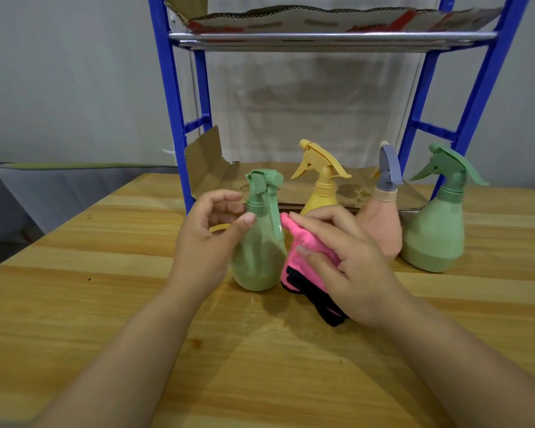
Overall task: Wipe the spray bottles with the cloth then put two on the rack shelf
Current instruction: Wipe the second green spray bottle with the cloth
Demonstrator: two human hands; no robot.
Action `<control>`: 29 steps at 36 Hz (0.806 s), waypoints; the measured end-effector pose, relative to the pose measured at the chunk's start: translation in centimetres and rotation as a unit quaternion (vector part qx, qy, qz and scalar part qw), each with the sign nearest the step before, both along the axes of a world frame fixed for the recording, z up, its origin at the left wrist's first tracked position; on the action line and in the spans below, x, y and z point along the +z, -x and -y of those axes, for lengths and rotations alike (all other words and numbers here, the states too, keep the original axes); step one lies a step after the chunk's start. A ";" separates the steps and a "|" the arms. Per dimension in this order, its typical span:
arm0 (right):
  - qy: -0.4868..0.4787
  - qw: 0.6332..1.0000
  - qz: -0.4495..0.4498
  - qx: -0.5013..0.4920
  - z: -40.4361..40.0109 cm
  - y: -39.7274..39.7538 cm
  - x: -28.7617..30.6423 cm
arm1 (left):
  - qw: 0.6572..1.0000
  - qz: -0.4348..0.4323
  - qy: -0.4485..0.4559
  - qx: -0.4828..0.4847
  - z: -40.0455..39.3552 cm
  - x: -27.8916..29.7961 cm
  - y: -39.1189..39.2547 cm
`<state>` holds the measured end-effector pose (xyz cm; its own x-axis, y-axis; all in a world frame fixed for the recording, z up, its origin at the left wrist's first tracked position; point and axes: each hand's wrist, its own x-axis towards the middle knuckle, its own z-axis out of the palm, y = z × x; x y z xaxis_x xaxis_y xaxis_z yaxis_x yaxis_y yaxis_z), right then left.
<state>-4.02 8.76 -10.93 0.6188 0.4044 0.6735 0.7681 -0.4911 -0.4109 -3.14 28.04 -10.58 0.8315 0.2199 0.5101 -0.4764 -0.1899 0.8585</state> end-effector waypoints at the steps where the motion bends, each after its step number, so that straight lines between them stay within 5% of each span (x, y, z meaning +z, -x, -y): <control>1: 0.007 1.000 0.002 0.004 -0.1 0.0 0.0 | 1.000 0.005 0.005 -0.003 0.1 0.1 0.3; 12: 0.015 1.000 -0.003 -0.023 0.6 -0.8 -0.4 | 0.996 -0.054 -0.066 0.009 1.1 1.7 0.9; 22: -0.063 0.995 0.017 -0.081 0.4 -0.9 -0.2 | 0.991 -0.060 0.074 -0.096 0.6 1.1 1.0; 29: -0.130 0.988 0.024 -0.077 -0.5 -0.5 0.9 | 0.993 -0.031 0.060 -0.100 0.8 1.0 0.9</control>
<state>-3.50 9.23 -10.06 0.6252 0.1172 0.7716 0.7133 -0.4871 -0.5039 -4.08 27.24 -9.55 0.8934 0.1036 0.4372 -0.4403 0.0088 0.8978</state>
